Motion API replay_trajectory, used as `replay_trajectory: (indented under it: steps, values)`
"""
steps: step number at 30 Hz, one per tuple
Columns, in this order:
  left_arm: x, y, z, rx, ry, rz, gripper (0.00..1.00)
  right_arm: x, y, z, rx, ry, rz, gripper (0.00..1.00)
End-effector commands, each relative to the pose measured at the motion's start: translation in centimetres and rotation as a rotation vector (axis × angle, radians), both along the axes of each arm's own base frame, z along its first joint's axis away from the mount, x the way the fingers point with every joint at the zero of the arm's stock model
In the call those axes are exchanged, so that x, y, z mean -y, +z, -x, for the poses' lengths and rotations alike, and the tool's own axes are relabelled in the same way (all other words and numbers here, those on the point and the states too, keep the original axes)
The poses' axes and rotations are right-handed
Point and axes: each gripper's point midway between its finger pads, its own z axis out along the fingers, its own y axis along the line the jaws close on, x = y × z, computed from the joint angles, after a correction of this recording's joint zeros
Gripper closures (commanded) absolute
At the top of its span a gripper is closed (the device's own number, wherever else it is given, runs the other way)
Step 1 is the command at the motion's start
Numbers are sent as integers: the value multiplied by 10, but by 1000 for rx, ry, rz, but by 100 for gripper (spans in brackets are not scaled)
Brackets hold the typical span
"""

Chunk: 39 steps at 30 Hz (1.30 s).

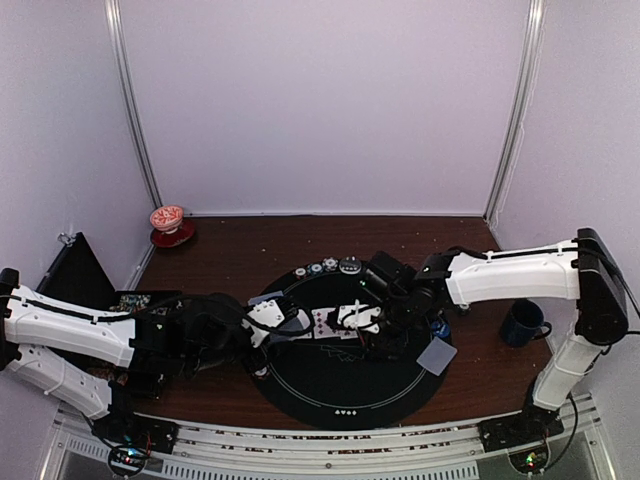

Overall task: Distribute texas hold em gaming equipment
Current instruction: Place the all-in button in the small blind area.

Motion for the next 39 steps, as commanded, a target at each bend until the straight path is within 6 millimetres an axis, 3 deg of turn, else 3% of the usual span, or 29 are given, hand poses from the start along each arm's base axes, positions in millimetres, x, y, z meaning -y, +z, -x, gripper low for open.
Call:
replay_trajectory:
  steps: [1, 10, 16, 29, 39]
  values:
    - [6, 18, -5, 31, 11, 64, 46, 25, 17, -35, 27, -147, -56, 62]
    - [6, 15, -6, 31, 16, 52, 46, 76, 1, -64, 10, -348, -26, 61]
    - [6, 15, -6, 32, 19, 52, 46, 103, -16, -74, -33, -434, -3, 62]
    - [5, 16, -6, 33, 18, 55, 46, 122, -35, -66, -70, -471, 27, 62]
    - [5, 16, -6, 32, 19, 52, 46, 118, -45, -58, -131, -447, 26, 62]
